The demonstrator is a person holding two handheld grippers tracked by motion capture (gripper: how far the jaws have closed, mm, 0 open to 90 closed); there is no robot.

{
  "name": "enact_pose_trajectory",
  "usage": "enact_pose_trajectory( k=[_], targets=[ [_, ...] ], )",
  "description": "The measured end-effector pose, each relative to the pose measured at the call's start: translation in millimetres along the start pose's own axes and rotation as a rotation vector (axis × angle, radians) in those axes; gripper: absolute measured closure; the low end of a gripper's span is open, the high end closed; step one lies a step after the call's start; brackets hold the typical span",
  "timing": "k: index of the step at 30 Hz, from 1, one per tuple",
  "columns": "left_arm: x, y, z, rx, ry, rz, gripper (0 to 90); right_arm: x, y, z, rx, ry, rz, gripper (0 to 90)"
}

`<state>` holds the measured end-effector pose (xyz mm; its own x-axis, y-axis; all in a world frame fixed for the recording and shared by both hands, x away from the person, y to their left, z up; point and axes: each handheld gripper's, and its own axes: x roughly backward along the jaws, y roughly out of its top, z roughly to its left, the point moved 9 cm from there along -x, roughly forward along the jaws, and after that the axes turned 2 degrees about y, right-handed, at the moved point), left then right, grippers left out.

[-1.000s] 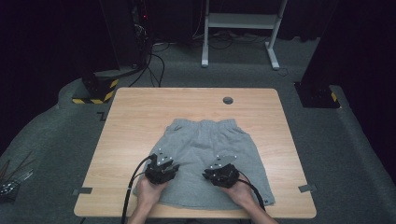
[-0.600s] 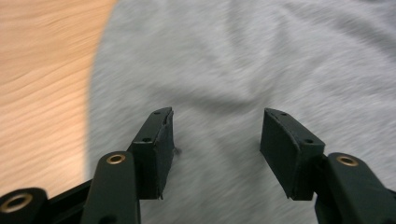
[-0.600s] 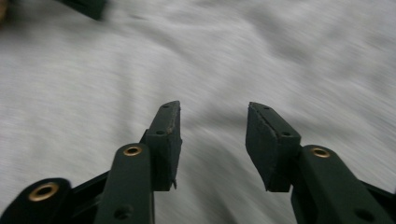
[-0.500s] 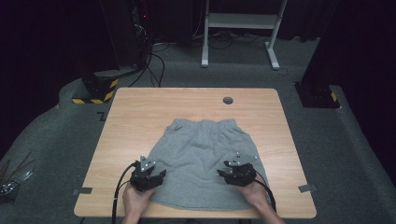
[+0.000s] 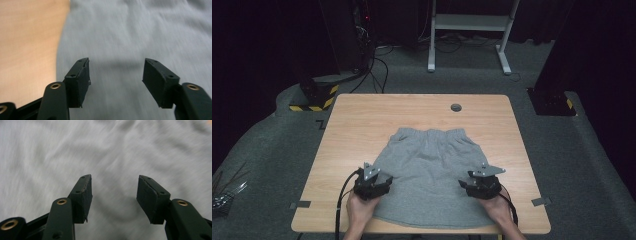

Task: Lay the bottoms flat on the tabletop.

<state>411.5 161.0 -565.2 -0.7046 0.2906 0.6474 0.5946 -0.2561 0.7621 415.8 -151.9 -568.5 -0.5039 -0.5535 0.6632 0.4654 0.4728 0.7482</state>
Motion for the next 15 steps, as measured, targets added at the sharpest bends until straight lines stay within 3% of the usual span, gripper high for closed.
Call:
enact_pose_trajectory(
  k=[3, 5, 6, 8, 10, 15],
  targets=[
    [-22.3, 12.5, 10.8, 0.012, 0.028, 0.014, 38.0, -9.5, 3.6, -21.2, -0.058, -0.033, 0.015, 44.8],
    [-34.7, 11.0, 17.0, 0.036, 0.037, 0.037, 41.1, -16.4, -0.1, -31.7, -0.102, -0.039, 0.022, 45.4],
    [-38.2, 8.6, 17.7, 0.034, 0.039, 0.042, 40.9, -17.6, 0.0, -33.3, -0.103, -0.036, 0.009, 45.9],
    [-37.5, 6.4, 17.6, -0.015, 0.052, 0.014, 41.4, -18.2, -0.2, -33.3, -0.073, -0.052, 0.018, 45.7],
    [-35.3, 4.0, 21.3, 0.002, 0.050, 0.010, 41.4, -16.8, -3.5, -32.0, -0.016, -0.078, 0.029, 45.4],
    [-30.3, 3.0, 18.9, 0.001, 0.053, 0.029, 39.5, -13.0, -5.1, -37.1, -0.032, -0.080, 0.035, 46.4]
  ],
)
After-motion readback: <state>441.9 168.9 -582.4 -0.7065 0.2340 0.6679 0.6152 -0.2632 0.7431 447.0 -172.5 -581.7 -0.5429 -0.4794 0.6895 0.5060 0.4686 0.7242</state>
